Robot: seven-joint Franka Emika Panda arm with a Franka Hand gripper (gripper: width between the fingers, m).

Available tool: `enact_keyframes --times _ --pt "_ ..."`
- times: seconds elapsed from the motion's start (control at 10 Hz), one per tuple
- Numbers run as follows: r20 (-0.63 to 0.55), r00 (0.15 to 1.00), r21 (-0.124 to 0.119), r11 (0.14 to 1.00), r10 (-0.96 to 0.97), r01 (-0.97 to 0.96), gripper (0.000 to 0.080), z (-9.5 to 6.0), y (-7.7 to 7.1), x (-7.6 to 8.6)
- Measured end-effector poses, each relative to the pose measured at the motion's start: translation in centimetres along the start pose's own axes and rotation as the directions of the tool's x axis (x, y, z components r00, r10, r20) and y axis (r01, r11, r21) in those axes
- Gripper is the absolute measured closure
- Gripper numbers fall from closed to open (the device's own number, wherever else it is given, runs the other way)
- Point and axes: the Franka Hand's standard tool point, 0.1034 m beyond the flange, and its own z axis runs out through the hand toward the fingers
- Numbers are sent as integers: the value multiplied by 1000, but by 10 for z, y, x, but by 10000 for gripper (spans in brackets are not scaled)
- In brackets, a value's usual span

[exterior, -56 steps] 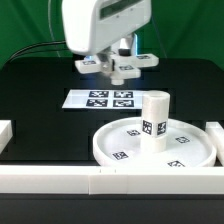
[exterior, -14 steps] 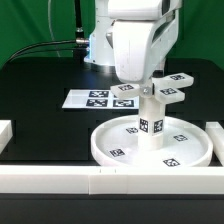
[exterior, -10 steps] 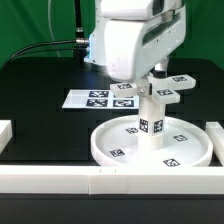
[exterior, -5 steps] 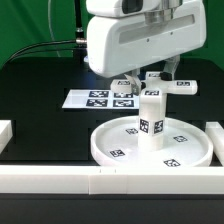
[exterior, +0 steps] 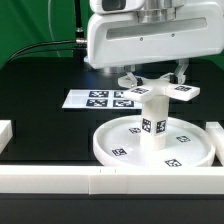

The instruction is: Assemble round table

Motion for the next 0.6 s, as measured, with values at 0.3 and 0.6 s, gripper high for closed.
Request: enact_keyframes --times 0.3,0.6 --pt "-36 949 11 949 314 -314 354 1 0 0" --pt "-35 880 36 880 474 -473 354 0 1 2"
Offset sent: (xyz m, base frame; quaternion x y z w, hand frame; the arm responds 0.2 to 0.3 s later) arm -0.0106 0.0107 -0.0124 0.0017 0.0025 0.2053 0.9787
